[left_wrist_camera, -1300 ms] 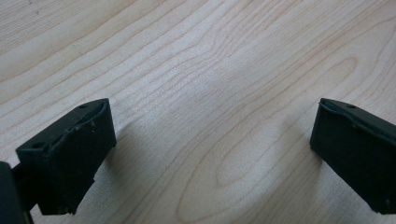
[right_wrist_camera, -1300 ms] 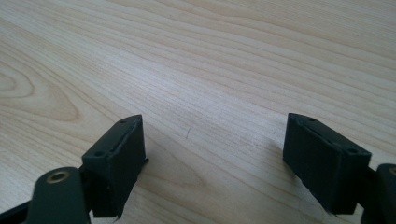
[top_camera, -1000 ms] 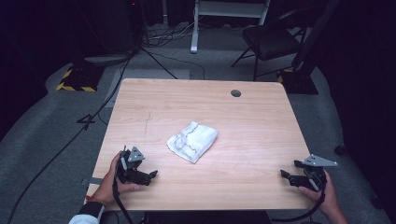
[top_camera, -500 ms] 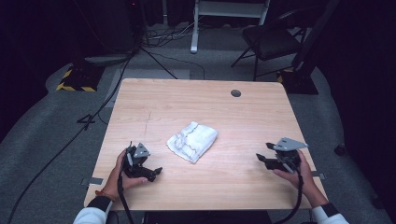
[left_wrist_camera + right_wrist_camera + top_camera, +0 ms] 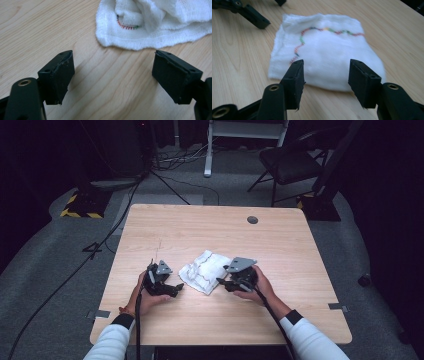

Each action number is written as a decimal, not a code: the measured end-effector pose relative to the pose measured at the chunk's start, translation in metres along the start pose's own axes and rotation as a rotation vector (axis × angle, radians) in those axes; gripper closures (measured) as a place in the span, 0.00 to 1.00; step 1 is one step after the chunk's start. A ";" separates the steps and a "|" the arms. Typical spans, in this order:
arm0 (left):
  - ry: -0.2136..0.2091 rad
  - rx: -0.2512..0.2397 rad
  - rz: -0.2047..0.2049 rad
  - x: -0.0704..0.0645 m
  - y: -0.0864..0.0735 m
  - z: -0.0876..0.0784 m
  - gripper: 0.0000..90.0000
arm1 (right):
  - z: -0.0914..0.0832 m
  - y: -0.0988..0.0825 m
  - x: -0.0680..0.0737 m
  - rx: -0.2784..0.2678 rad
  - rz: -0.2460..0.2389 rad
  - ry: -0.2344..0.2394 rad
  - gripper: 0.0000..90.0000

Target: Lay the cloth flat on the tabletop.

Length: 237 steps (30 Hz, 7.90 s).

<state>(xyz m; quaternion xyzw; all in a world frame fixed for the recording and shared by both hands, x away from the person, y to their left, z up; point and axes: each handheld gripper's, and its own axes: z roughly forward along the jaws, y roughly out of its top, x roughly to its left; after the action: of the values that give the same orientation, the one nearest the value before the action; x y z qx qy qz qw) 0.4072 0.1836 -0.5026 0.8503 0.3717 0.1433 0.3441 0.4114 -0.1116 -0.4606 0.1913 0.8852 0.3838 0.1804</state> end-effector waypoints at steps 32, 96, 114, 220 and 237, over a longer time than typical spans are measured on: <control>-0.133 -0.042 0.132 -0.023 0.031 0.004 0.94 | -0.014 -0.018 -0.002 0.057 0.043 -0.014 0.77; -0.243 0.007 0.257 -0.090 0.024 -0.005 0.77 | -0.104 -0.097 -0.019 0.099 0.213 -0.131 0.61; -0.194 0.024 0.190 -0.064 0.037 0.011 0.73 | -0.055 -0.042 0.005 0.078 -0.011 -0.103 0.47; -0.201 0.076 0.268 -0.096 0.027 0.003 0.91 | -0.049 -0.070 0.017 0.145 -0.043 0.067 0.81; -0.102 -0.126 0.202 -0.056 0.051 -0.040 0.96 | -0.104 -0.044 -0.026 -0.051 0.089 -0.129 0.95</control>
<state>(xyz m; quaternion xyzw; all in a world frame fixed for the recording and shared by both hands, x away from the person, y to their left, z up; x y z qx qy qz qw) 0.3760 0.1365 -0.4380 0.8663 0.2563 0.1569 0.3990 0.3768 -0.2157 -0.4220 0.2501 0.8523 0.4006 0.2247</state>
